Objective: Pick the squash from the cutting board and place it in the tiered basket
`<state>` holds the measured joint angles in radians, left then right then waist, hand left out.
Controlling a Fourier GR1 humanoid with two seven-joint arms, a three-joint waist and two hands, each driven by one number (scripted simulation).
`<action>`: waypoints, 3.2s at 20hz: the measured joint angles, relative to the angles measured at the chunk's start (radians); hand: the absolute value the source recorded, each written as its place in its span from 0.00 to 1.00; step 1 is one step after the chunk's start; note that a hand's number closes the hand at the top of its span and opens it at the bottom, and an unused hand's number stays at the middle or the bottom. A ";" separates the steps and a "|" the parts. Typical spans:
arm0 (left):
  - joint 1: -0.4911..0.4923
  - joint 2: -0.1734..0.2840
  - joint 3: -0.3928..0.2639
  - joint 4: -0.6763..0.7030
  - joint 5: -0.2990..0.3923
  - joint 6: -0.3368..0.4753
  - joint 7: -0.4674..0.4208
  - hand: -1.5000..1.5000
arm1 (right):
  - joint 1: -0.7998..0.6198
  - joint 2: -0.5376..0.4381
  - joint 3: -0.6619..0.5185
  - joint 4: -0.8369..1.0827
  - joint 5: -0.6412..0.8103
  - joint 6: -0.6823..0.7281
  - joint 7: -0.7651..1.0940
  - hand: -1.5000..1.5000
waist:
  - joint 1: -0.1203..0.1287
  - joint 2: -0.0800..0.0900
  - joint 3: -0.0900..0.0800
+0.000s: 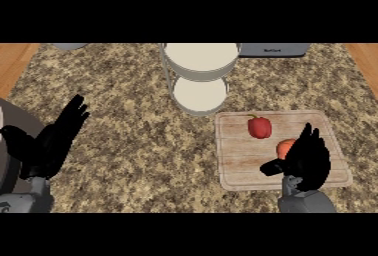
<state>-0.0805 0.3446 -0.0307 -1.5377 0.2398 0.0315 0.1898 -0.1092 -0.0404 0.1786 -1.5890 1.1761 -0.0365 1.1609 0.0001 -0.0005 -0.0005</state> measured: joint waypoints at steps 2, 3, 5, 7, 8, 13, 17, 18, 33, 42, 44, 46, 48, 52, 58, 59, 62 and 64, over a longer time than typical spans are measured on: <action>0.001 -0.014 -0.006 -0.008 -0.013 0.010 0.006 0.50 | 0.013 -0.010 -0.027 -0.009 0.014 0.005 -0.021 0.00 | -0.001 0.000 0.001; 0.012 -0.011 -0.002 -0.017 -0.010 0.002 0.006 0.50 | 0.002 -0.003 -0.037 0.004 0.028 0.009 -0.024 0.00 | 0.000 0.000 0.000; 0.017 -0.016 0.003 -0.013 -0.015 -0.006 -0.003 0.50 | 0.009 0.010 -0.047 0.016 0.056 0.008 -0.036 0.00 | 0.001 0.000 0.000; 0.015 -0.022 0.006 -0.020 -0.021 -0.005 0.002 0.50 | 0.014 0.018 -0.061 0.022 0.061 0.012 -0.045 0.00 | 0.001 -0.001 -0.001; 0.012 -0.022 0.008 -0.025 -0.022 -0.006 0.008 0.50 | 0.008 0.022 -0.077 0.035 0.051 0.018 -0.050 1.00 | 0.001 -0.002 -0.001; 0.016 -0.037 0.006 -0.027 -0.036 -0.008 0.006 0.50 | -0.005 0.035 -0.113 0.070 -0.045 0.048 -0.072 1.00 | 0.002 -0.005 -0.004; 0.004 -0.043 0.011 -0.039 -0.040 -0.008 0.033 0.50 | -0.010 0.035 -0.109 0.103 -0.035 0.074 -0.092 1.00 | 0.002 -0.009 -0.008; -0.001 -0.040 0.018 -0.034 -0.037 -0.014 0.033 0.50 | -0.005 0.036 -0.100 0.096 -0.027 0.083 -0.092 1.00 | 0.002 -0.009 -0.008; 0.053 -0.049 0.049 -0.062 -0.052 -0.034 0.025 0.50 | 0.345 0.028 0.217 -0.205 0.296 0.054 -0.097 1.00 | -0.013 -0.008 -0.002; 0.030 -0.055 0.053 -0.041 -0.055 -0.039 0.023 0.50 | 0.312 0.033 0.389 -0.540 0.524 -0.052 -0.111 1.00 | -0.015 -0.008 -0.001; 0.044 -0.057 0.051 -0.048 -0.056 -0.047 0.016 0.50 | 0.288 0.034 0.453 -0.589 0.574 -0.049 -0.098 1.00 | -0.010 -0.007 -0.001; 0.040 -0.062 0.049 -0.040 -0.061 -0.048 0.008 0.50 | 0.237 0.035 0.511 -0.632 0.602 -0.021 -0.075 1.00 | -0.006 -0.005 -0.001; 0.039 -0.068 0.045 -0.036 -0.069 -0.048 0.002 0.50 | 0.148 0.034 0.560 -0.635 0.610 0.015 -0.039 1.00 | 0.001 -0.003 -0.001; 0.023 -0.062 0.052 -0.036 -0.067 -0.059 0.016 0.50 | -0.032 0.032 0.558 -0.616 0.537 0.079 0.000 1.00 | 0.011 0.000 -0.001; 0.007 -0.072 0.039 -0.033 -0.078 -0.061 0.019 0.50 | -0.310 0.031 0.439 -0.469 0.376 0.123 0.023 1.00 | 0.030 0.005 -0.002; 0.003 -0.076 0.038 -0.029 -0.079 -0.061 0.018 0.50 | -0.357 0.030 0.411 -0.435 0.350 0.128 0.023 1.00 | 0.033 0.006 -0.002; -0.006 -0.082 0.033 -0.011 -0.086 -0.062 0.009 0.50 | -0.479 0.030 0.343 -0.340 0.276 0.133 0.030 1.00 | 0.038 0.006 -0.002; -0.016 -0.077 0.037 -0.010 -0.084 -0.067 0.014 0.50 | -0.552 0.030 0.300 -0.257 0.236 0.124 0.032 1.00 | 0.046 0.007 -0.002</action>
<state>-0.0970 0.2673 0.0064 -1.5481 0.1557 -0.0354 0.2033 -0.6612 -0.0102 0.4786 -1.8462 1.4122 0.0875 1.1933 0.0462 0.0069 -0.0024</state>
